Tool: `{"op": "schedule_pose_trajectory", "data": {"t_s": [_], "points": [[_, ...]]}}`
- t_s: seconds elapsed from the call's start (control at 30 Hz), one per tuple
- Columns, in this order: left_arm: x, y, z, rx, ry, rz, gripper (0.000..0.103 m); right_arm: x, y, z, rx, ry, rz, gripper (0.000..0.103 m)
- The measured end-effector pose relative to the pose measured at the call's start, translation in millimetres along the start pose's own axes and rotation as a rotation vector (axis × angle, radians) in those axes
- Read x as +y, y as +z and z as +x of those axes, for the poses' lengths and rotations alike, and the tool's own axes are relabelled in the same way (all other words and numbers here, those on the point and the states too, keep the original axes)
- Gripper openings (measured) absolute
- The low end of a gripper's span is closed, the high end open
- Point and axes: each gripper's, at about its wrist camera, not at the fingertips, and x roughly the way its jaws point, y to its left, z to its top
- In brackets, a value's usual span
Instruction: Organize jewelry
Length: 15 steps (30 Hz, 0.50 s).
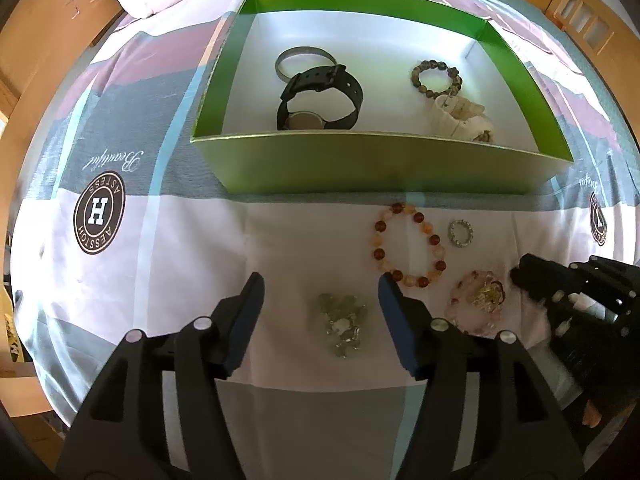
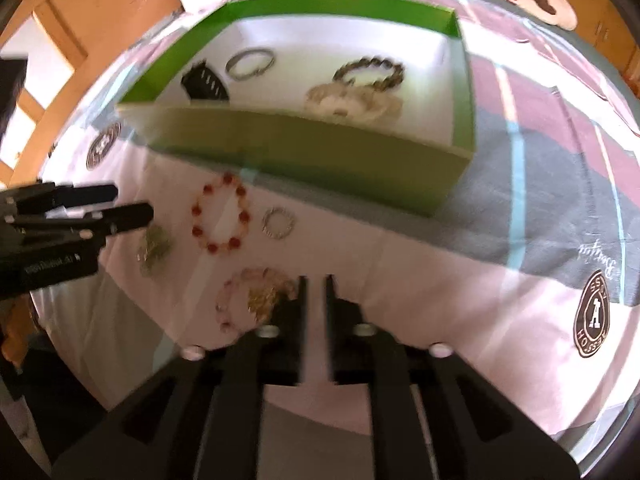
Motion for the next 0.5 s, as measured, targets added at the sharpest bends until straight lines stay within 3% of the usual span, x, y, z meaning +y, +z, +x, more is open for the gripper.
{"op": "schedule_pose_trajectory", "data": {"t_s": [0.17,0.2,0.27,0.5], "points": [[-5.6,-0.8,1.5,-0.003,0.016,0.023,0.062,13.4,-9.0,13.6,0.024,-0.044,-0.058,0.027],[-6.4,-0.6,1.3,-0.006,0.021,0.030,0.062,14.1,-9.8,12.3,0.021,-0.047,-0.065,0.025],[-8.8,-1.4,-0.7,-0.021,0.040,0.049,0.062,14.9,-9.0,9.8,0.017,-0.031,-0.065,0.009],[-21.8,-3.5,-9.5,-0.082,0.085,0.123,0.063,1.5,-3.3,-9.6,-0.067,-0.034,0.008,0.007]]}}
